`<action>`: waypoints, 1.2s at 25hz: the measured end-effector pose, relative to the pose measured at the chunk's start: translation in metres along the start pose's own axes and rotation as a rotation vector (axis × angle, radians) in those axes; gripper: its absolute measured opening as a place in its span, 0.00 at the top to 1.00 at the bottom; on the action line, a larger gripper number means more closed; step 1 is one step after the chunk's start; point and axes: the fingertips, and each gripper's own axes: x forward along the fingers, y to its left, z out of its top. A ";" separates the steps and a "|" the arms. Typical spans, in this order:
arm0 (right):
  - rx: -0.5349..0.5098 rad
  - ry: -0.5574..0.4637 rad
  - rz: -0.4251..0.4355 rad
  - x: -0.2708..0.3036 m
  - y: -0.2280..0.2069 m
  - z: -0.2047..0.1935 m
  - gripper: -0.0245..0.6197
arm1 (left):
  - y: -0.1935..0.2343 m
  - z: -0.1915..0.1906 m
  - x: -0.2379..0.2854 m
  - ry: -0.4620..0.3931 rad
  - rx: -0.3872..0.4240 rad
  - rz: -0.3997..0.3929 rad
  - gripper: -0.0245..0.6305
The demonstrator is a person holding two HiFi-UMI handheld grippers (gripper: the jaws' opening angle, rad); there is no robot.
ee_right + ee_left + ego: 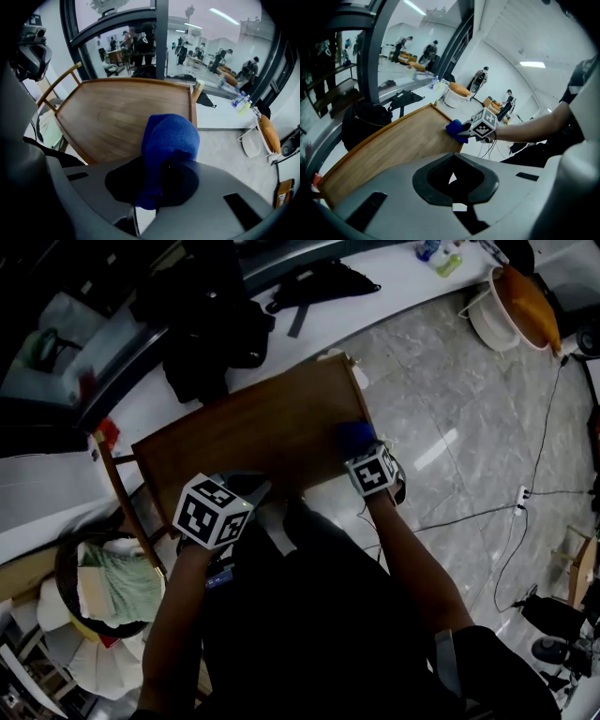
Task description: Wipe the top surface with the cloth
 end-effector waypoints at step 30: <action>-0.416 -1.090 1.134 -0.462 0.324 0.221 0.87 | -0.148 0.016 -0.372 -1.036 0.282 0.206 0.95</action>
